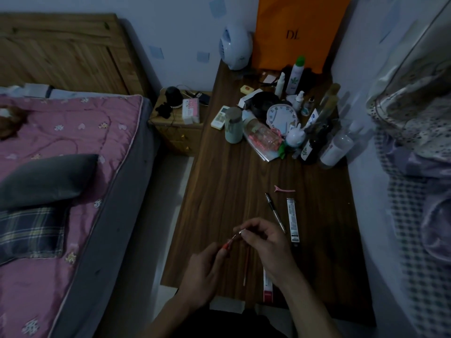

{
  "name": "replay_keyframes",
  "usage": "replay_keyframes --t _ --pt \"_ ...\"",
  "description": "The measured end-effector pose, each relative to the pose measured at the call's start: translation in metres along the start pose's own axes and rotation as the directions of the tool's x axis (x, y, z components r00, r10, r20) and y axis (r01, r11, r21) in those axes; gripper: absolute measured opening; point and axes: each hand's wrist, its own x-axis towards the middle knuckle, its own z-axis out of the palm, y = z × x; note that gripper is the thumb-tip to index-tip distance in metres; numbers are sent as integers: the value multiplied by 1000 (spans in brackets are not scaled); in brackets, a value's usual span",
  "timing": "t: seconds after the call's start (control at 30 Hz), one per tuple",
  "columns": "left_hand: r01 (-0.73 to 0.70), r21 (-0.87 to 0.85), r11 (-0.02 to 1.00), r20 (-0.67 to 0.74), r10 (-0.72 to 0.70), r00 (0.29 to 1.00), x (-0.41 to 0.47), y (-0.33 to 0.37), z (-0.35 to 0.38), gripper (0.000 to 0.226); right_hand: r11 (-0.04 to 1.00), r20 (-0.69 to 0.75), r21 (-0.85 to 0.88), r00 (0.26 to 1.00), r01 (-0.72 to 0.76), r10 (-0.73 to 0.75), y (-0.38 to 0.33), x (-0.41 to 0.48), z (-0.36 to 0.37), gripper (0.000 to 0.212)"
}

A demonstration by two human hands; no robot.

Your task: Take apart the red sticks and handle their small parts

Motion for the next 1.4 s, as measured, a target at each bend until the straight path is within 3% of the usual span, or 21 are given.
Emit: replay_keyframes --t 0.9,1.4 --pt "-80 -35 996 -24 79 997 -2 17 15 23 998 100 -59 995 3 2 -4 -14 -3 6" --pt "-60 -107 992 -18 59 998 -3 17 20 27 999 84 -45 996 -8 12 5 -17 -8 26"
